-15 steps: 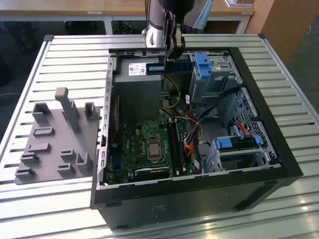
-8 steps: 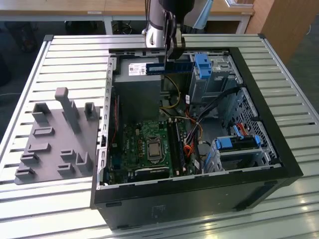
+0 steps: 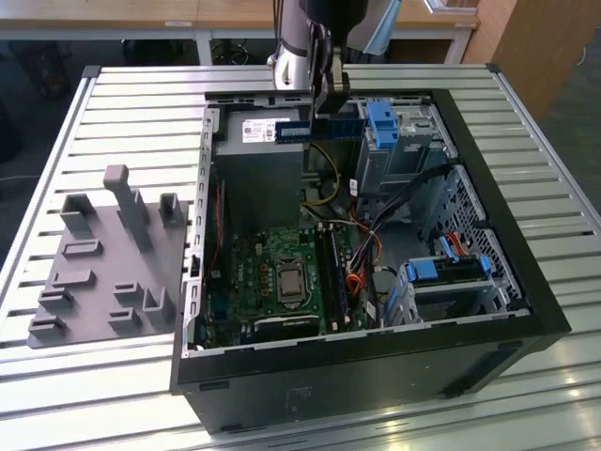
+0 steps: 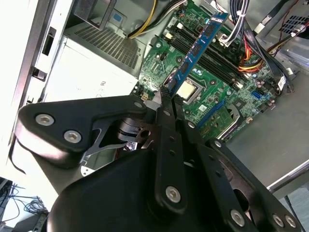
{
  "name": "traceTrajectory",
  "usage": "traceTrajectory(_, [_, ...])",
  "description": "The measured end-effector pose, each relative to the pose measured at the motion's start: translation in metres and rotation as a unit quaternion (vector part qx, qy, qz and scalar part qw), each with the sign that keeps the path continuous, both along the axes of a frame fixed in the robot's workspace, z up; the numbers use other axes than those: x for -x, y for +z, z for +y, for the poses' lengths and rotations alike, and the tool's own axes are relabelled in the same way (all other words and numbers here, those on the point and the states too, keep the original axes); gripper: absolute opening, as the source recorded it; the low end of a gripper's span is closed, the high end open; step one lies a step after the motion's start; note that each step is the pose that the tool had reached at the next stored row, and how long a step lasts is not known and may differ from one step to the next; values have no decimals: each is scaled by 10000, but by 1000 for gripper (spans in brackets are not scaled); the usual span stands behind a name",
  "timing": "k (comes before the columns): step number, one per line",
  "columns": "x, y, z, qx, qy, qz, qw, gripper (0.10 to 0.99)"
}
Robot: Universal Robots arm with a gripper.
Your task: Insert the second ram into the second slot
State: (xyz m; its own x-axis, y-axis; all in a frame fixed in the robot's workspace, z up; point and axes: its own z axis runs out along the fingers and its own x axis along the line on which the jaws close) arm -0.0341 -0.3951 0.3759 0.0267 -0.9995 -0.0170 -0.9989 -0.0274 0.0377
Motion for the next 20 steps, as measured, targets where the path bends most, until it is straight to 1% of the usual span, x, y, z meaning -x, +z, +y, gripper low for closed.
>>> traceTrajectory(15, [0,1,-22,5,0,0,10000,137])
traceTrajectory(20, [0,1,-41,7,0,0,10000,137])
